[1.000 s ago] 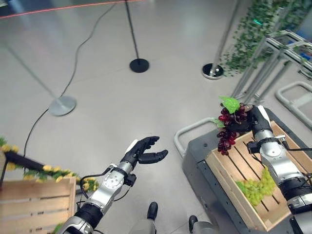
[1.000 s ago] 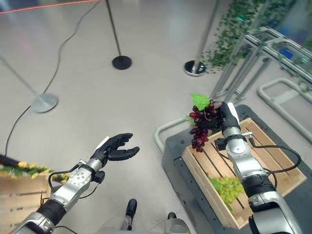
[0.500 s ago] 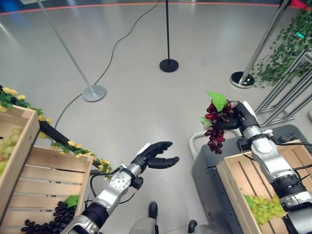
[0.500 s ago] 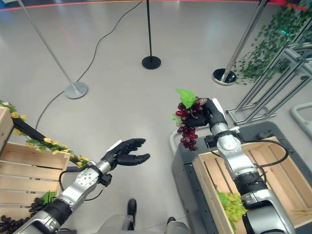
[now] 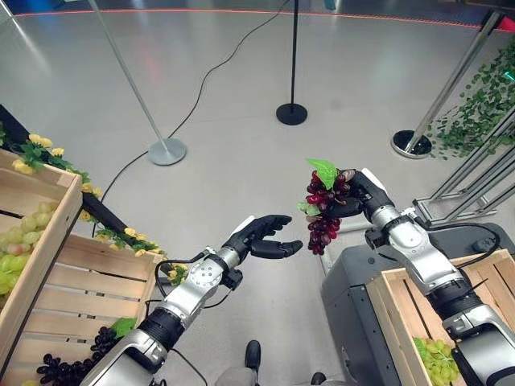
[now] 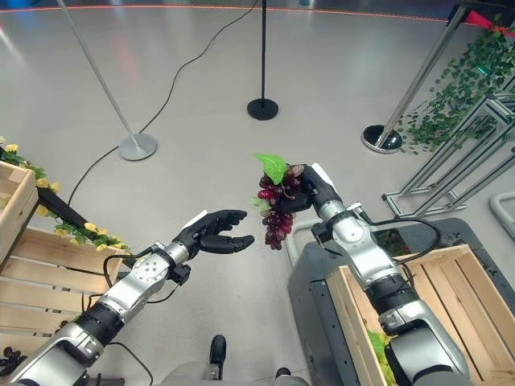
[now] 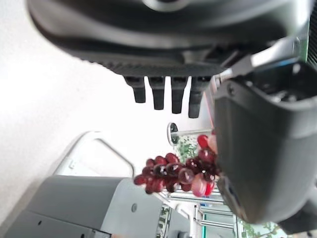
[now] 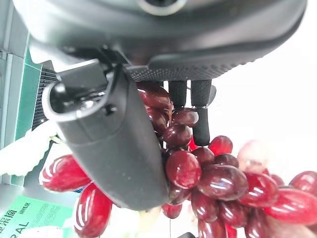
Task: Pick up the fruits from the basket on one side to the basket on the other side
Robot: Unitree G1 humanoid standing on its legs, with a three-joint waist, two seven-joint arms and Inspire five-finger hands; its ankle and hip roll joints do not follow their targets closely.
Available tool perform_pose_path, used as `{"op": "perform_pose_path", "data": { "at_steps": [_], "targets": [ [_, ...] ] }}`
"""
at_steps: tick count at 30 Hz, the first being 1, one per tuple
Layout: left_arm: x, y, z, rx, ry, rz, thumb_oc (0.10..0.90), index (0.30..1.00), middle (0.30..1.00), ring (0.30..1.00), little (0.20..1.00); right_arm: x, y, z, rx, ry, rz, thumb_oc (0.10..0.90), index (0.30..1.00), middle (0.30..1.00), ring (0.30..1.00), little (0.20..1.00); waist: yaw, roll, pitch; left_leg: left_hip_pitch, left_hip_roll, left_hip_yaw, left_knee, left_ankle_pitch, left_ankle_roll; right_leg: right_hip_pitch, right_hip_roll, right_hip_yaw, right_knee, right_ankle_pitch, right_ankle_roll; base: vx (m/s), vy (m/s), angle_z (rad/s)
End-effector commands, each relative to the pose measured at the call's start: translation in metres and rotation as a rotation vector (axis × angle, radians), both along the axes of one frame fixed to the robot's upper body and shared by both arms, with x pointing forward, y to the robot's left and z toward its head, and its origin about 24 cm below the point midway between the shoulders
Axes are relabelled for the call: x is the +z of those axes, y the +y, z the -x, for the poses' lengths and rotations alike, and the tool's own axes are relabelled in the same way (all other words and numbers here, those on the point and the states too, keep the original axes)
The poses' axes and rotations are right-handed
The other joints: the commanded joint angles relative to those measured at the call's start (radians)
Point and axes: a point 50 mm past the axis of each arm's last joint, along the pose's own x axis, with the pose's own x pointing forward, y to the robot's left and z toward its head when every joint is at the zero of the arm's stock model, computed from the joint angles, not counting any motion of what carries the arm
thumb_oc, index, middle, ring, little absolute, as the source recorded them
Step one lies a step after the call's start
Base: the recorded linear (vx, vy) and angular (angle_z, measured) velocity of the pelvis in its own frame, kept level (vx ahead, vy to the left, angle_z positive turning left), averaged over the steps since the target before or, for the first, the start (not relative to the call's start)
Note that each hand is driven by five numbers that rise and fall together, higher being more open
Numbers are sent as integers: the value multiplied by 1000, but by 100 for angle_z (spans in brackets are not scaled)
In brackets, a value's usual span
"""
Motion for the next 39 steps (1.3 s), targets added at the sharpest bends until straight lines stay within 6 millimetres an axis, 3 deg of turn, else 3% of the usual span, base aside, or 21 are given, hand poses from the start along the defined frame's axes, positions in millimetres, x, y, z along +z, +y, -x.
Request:
{"op": "perform_pose_path", "data": {
  "at_steps": [1,18,22,30,39],
  "targets": [
    [53,-29,-31,-18,-177,144,800,900,900,900,900,63,36,-12,149,-213,-93,400,300,300,300,300,8,-17,-150,74,-4,10,3,-118,-23,-99,46,20,-15,142,-70,0,0,0],
    [48,-53,-29,-89,-11,374,800,900,900,900,900,74,86,-6,312,-188,-178,400,300,300,300,300,23,-14,-175,83,-4,2,1,-120,-26,-82,37,6,-17,133,-66,7,15,3],
    [49,-63,-26,-194,46,427,800,900,900,900,900,77,93,-5,349,-185,-189,400,300,300,300,300,22,-16,-179,84,-3,6,1,-121,-25,-81,36,7,-17,133,-65,8,4,0],
    [42,-64,-27,-251,113,412,800,900,900,900,900,83,113,0,458,-104,-297,400,300,300,300,300,15,-17,-183,90,-6,16,1,-124,-23,-81,36,17,-17,134,-62,12,6,0],
    [50,-53,-37,-85,14,427,800,900,900,900,900,56,123,6,526,110,-437,400,300,300,300,300,19,-23,-189,90,-6,11,1,-123,-23,-78,34,13,-17,131,-62,0,0,0]
  ]
}}
